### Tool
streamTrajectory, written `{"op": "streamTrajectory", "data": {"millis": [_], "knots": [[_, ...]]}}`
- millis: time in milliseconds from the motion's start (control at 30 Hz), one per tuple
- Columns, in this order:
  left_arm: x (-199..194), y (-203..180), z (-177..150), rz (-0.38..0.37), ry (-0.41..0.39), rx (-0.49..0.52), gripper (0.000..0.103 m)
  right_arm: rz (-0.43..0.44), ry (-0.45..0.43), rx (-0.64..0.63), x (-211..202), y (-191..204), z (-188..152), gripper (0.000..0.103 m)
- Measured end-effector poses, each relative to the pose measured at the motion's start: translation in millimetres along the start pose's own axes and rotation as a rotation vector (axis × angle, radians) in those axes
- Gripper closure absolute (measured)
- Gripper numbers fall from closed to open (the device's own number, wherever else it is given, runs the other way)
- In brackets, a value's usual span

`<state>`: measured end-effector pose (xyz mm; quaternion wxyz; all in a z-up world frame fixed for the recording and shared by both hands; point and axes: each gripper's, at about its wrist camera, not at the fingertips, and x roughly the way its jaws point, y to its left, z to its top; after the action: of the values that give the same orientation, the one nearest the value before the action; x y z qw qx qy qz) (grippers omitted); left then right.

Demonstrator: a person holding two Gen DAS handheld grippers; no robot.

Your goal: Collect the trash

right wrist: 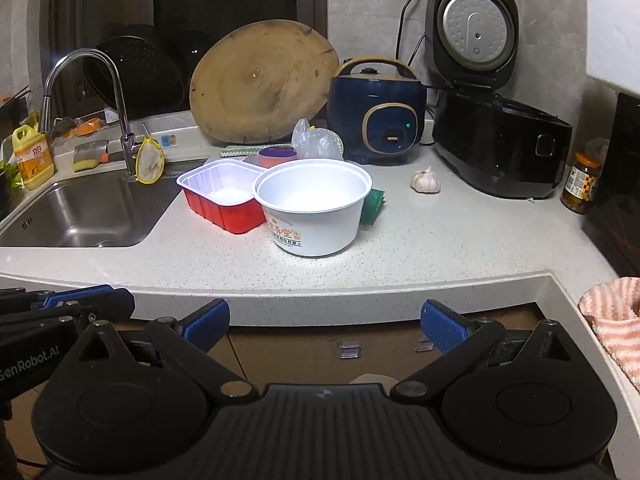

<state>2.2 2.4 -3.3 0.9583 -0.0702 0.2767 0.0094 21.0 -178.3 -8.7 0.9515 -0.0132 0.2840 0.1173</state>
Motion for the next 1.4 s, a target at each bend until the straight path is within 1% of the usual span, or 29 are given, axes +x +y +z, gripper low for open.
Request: {"op": "streamTrajectory", "data": {"millis": [1400], "knots": [[9.4,-4.3,4.5,-0.035,0.024,0.012,0.087,-0.008,0.005,0.007,0.0,-1.6,4.2,0.001]]}}
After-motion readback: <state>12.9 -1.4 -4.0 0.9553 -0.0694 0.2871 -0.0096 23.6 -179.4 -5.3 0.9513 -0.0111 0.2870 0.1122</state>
